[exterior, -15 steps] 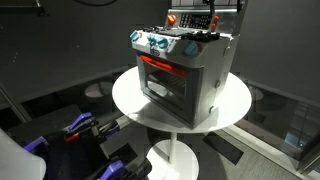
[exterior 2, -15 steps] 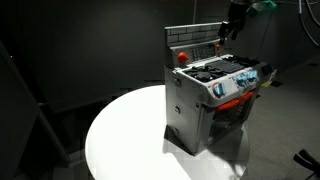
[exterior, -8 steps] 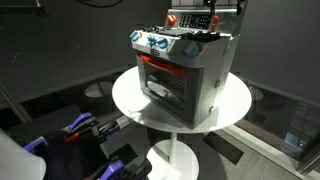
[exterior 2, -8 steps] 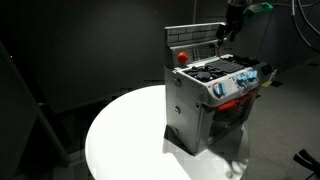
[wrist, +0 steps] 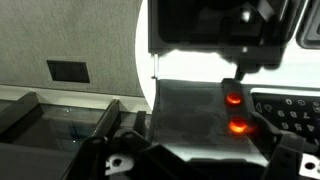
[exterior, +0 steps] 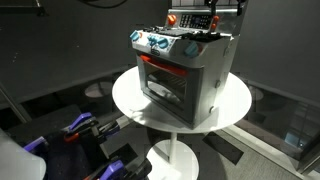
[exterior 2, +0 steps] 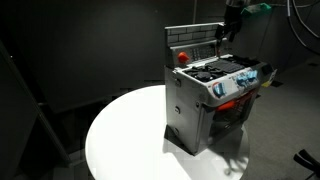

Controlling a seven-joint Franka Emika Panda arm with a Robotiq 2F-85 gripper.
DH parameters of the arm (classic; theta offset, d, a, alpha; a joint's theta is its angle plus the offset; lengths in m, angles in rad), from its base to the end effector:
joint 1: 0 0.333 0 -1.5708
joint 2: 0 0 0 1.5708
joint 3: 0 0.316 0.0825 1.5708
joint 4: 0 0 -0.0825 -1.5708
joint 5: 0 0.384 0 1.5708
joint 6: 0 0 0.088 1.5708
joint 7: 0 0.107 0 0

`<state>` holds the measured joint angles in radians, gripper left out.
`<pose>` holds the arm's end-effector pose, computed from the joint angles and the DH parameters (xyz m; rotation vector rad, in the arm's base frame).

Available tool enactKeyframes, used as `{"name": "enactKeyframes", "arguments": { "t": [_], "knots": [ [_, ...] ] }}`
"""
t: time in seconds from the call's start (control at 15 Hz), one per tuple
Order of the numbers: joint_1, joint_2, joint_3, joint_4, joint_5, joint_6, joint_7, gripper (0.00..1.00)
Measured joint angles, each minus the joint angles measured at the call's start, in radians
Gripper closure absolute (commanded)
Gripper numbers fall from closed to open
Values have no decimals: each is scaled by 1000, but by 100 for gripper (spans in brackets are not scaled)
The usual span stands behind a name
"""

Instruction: Press the top red button on the right

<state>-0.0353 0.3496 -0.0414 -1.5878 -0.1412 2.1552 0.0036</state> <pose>0.6808 -0.0546 0.4562 2.9775 -0.0166 0.3176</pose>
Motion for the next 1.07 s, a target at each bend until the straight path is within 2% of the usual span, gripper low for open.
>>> {"name": "enactKeyframes", "arguments": {
  "t": [0.47, 1.07],
  "knots": [
    [0, 0, -1, 7, 0, -24, 16, 0],
    [0, -15, -28, 7, -10, -118, 19, 0]
  ]
}}
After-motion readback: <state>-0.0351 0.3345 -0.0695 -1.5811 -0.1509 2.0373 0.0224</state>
